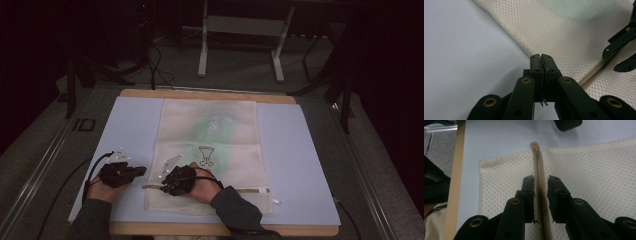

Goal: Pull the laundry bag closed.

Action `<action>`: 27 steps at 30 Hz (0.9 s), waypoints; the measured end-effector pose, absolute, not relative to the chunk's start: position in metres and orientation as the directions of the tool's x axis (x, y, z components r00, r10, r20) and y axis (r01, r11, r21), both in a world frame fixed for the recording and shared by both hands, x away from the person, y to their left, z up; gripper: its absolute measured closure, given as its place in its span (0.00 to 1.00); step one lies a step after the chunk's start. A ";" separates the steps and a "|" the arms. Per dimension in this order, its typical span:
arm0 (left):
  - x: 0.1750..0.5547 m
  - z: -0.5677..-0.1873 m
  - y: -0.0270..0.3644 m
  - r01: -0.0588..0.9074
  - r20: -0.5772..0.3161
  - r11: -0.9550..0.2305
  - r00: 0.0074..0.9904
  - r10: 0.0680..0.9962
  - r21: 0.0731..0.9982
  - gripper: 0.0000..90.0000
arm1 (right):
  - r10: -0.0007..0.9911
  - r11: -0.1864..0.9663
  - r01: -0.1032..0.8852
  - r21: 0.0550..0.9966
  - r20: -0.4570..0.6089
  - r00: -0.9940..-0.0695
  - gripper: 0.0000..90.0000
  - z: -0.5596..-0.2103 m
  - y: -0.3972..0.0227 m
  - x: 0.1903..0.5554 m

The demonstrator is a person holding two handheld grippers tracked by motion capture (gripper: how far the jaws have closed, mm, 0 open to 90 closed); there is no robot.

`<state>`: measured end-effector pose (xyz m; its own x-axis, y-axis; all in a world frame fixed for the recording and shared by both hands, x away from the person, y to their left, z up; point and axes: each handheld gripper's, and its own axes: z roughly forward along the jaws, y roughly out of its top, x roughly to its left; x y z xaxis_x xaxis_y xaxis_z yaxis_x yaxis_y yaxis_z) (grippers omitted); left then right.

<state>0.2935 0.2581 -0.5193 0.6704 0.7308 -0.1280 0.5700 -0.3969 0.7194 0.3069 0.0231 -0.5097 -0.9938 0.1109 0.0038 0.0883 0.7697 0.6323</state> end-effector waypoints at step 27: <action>0.294 -0.520 0.265 0.587 -0.153 -0.373 0.656 0.739 0.718 0.96 | 0.102 0.761 0.084 0.643 0.009 -0.995 0.82 -0.517 0.066 0.310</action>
